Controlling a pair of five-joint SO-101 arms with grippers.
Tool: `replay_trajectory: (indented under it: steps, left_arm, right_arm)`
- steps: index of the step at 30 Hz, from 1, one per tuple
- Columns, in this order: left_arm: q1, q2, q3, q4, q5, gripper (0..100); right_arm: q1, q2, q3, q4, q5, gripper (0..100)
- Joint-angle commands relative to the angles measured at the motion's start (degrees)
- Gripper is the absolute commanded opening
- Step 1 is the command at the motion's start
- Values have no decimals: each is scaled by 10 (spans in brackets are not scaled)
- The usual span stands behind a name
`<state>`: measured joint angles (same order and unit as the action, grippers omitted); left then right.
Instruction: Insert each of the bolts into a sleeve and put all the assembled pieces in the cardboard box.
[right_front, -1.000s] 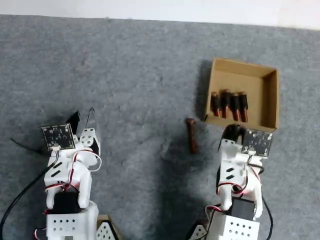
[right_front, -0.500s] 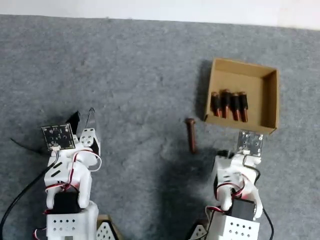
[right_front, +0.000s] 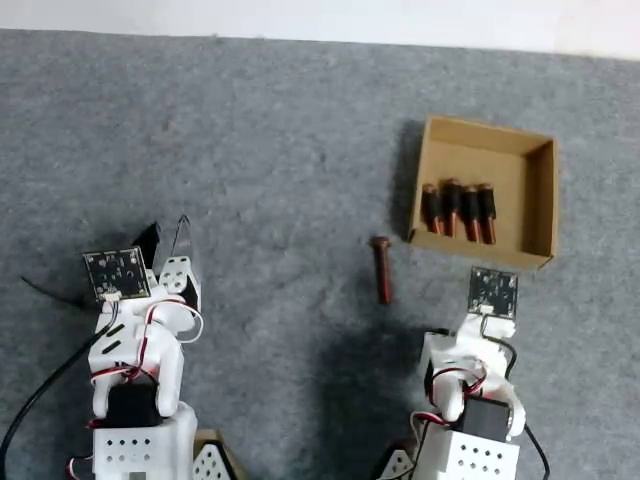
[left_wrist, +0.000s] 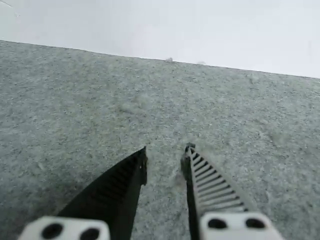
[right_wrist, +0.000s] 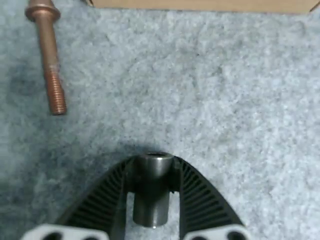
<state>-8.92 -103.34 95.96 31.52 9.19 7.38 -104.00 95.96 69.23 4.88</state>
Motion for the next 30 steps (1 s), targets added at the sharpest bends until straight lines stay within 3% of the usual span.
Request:
replay_trajectory:
  steps: [1, 6, 12, 30]
  left_arm:
    - [8, 4, 13, 43, -2, 127]
    - [7, 4, 13, 187, -2, 129]
    - [6, -2, 13, 471, -2, 127]
    - [6, -1, 13, 449, -1, 127]
  right_arm:
    - [5, -10, 65, 4, -1, 5]
    - [5, -10, 65, 4, -1, 5]
    - [5, -10, 65, 4, -1, 5]
    - [5, -10, 65, 4, -1, 5]
